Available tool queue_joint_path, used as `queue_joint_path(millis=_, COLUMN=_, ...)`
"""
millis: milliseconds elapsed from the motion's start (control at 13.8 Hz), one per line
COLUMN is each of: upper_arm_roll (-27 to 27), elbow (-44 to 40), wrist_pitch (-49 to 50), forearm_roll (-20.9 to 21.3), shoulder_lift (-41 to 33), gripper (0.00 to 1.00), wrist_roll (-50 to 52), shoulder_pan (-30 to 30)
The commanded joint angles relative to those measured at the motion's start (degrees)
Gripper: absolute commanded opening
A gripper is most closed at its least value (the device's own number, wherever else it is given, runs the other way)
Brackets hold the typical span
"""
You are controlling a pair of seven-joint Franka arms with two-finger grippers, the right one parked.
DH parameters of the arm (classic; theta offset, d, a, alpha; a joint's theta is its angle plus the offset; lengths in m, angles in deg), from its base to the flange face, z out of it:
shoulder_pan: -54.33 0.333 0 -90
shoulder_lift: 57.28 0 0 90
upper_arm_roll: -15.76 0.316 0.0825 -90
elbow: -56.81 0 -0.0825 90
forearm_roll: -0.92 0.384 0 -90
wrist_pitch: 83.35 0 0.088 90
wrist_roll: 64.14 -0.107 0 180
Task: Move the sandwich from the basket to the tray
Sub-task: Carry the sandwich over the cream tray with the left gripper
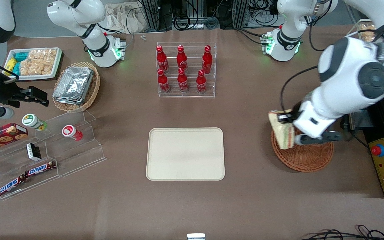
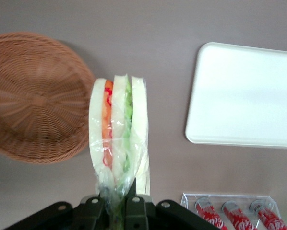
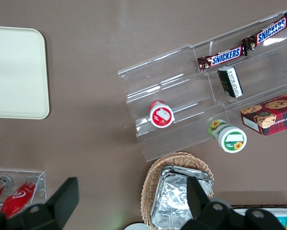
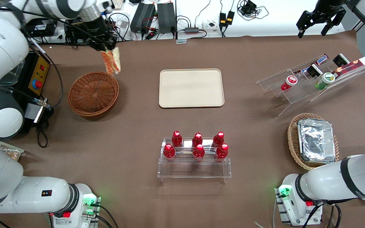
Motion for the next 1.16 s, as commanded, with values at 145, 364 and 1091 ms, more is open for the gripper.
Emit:
queue_joint_path(millis=145, upper_arm_roll=-0.6, elbow=-2.3, wrist_pitch=-9.7, forearm_roll=5.7, shoulder_lift=9.2, gripper=0.00, wrist_roll=-1.1, shoulder_pan=-9.1)
queue_joint_path(millis=364, upper_arm_roll=-0.6, elbow=-6.3, wrist_pitch=-13.8, forearm_roll=8.8, shoulder_lift=16.5, gripper=0.00, wrist_roll=-0.3, shoulder_pan=-13.0)
queue_joint_path(millis=1091, upper_arm_roll=-0.5, elbow=-16.5, wrist_pitch=-18.5, forearm_roll=11.8, shoulder_lift=33.8, gripper=0.00, wrist_roll=6.7, shoulder_pan=-17.8)
